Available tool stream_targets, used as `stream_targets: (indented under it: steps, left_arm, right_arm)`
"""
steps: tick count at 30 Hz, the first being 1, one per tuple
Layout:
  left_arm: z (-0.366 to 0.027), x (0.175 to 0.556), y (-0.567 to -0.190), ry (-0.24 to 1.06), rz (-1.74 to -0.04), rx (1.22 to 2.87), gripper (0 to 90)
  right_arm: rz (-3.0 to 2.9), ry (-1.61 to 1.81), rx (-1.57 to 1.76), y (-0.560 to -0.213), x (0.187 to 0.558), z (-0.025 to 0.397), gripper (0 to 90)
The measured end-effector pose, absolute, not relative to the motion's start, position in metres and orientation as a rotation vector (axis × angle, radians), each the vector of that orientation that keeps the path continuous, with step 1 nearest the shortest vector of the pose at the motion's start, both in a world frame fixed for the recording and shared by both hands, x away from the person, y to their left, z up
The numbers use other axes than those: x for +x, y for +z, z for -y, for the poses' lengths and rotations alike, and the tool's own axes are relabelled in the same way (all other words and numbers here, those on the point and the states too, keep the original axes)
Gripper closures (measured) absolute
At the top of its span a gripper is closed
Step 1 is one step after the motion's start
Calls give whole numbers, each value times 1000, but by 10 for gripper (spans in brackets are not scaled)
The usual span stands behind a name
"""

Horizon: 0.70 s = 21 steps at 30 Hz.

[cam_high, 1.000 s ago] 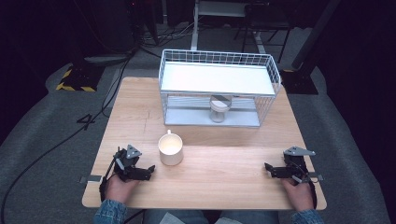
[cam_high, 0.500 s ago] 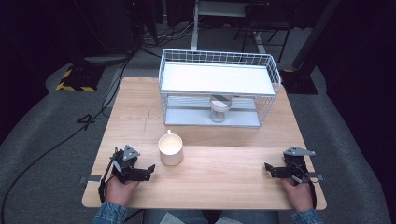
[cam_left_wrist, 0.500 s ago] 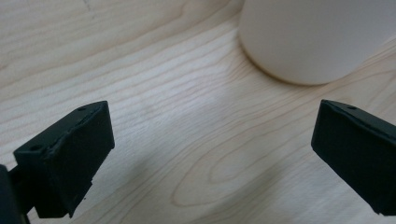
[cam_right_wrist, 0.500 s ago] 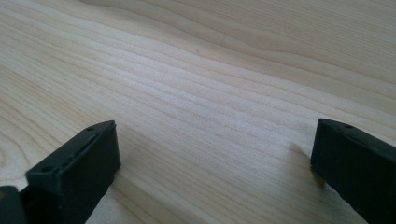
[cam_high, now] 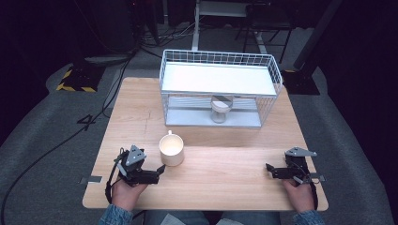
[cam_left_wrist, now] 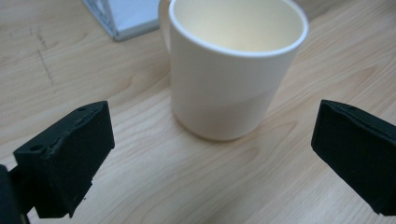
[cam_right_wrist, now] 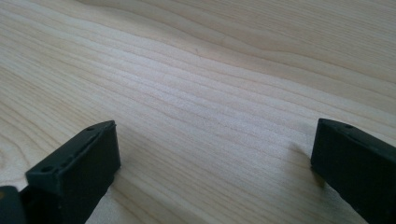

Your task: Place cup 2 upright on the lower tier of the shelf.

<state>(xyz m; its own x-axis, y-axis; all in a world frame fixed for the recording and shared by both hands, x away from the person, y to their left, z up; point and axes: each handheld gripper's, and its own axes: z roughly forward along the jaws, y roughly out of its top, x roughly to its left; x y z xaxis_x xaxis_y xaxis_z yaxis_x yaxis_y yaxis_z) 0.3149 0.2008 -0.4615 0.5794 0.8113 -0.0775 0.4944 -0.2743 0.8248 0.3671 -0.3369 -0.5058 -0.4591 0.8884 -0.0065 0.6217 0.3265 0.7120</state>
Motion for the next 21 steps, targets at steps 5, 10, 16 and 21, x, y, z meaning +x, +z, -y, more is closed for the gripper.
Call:
stream_targets:
  steps: [5, 10, 16, 21]
  left_arm:
    - [-192, 321, -465, 422, -1021, 1887, 0]
    - [-183, 328, -466, 424, -1023, 1889, 0]
    - [-173, 336, -471, 449, -1044, 1899, 0]
    - [-163, 344, -477, 444, -1056, 1904, 0]
  right_arm:
    - [-2201, 915, 1335, -506, 367, 337, 15]
    - [-2200, 915, 1335, -506, 367, 337, 15]
    - [-2201, 915, 1336, -506, 367, 337, 15]
    - [-2200, 915, 1335, -506, 367, 337, 15]
